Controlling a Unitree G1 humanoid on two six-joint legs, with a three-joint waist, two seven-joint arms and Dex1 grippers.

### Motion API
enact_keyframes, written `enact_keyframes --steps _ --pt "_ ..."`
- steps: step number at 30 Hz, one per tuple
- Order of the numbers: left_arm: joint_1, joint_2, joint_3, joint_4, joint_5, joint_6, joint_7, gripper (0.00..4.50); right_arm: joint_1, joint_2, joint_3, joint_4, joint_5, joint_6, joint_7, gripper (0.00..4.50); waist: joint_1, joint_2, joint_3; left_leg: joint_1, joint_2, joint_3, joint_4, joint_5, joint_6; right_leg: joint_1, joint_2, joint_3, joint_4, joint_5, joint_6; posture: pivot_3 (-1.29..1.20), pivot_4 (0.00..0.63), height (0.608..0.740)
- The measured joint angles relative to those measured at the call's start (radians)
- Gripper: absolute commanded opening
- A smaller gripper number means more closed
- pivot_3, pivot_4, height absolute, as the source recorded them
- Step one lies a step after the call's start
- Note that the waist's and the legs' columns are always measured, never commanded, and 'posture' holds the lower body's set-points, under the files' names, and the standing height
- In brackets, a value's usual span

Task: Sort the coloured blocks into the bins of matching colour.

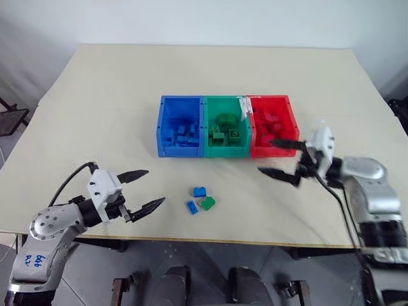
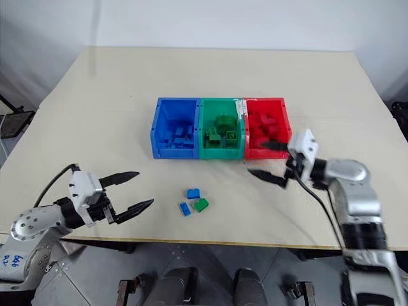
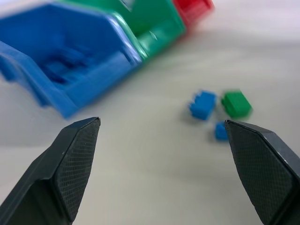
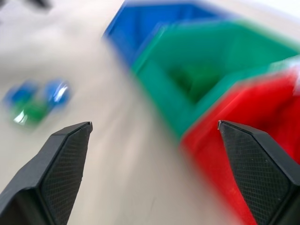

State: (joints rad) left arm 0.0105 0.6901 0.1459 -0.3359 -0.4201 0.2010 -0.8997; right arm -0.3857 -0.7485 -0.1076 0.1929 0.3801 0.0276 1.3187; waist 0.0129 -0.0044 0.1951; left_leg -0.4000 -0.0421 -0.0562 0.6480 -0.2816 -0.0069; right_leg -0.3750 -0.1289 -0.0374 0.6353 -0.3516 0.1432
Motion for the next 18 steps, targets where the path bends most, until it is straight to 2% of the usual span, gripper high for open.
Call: enact_keyframes --steps 4,9,13,18 --pt "-0.065 -0.009 -0.076 0.013 0.027 -0.027 -0.033 4.5 0.045 -0.059 -0.031 0.109 -0.013 -0.108 0.063 4.49 -0.013 0.0 0.0 0.002 0.001 0.001 0.0 0.0 0.0 0.0 0.001 0.0 0.001 0.0 0.0 0.0 0.15 0.74" --pt "-0.102 -0.021 -0.106 0.051 0.053 -0.068 -0.04 4.5 0.036 -0.055 -0.018 0.162 -0.017 -0.146 0.089 4.49 -0.025 0.0 0.0 0.004 0.003 0.004 -0.001 0.0 -0.001 0.0 0.001 0.001 0.002 0.0 0.0 0.0 0.15 0.74" --pt "-0.061 -0.011 -0.07 0.066 0.051 -0.072 -0.04 4.5 -0.023 0.017 0.075 0.086 -0.015 -0.085 0.107 4.49 -0.031 0.0 0.0 0.004 0.003 0.004 -0.001 0.0 -0.001 0.0 0.001 0.001 0.002 0.0 0.0 0.0 0.15 0.74" --pt "0.065 0.011 0.033 0.056 0.033 -0.07 -0.038 4.5 -0.102 0.106 0.254 -0.042 -0.02 0.062 0.131 4.49 -0.034 0.0 0.0 0.004 0.003 0.003 -0.001 -0.001 -0.001 0.0 -0.001 0.001 0.002 0.0 0.0 0.0 0.15 0.74"
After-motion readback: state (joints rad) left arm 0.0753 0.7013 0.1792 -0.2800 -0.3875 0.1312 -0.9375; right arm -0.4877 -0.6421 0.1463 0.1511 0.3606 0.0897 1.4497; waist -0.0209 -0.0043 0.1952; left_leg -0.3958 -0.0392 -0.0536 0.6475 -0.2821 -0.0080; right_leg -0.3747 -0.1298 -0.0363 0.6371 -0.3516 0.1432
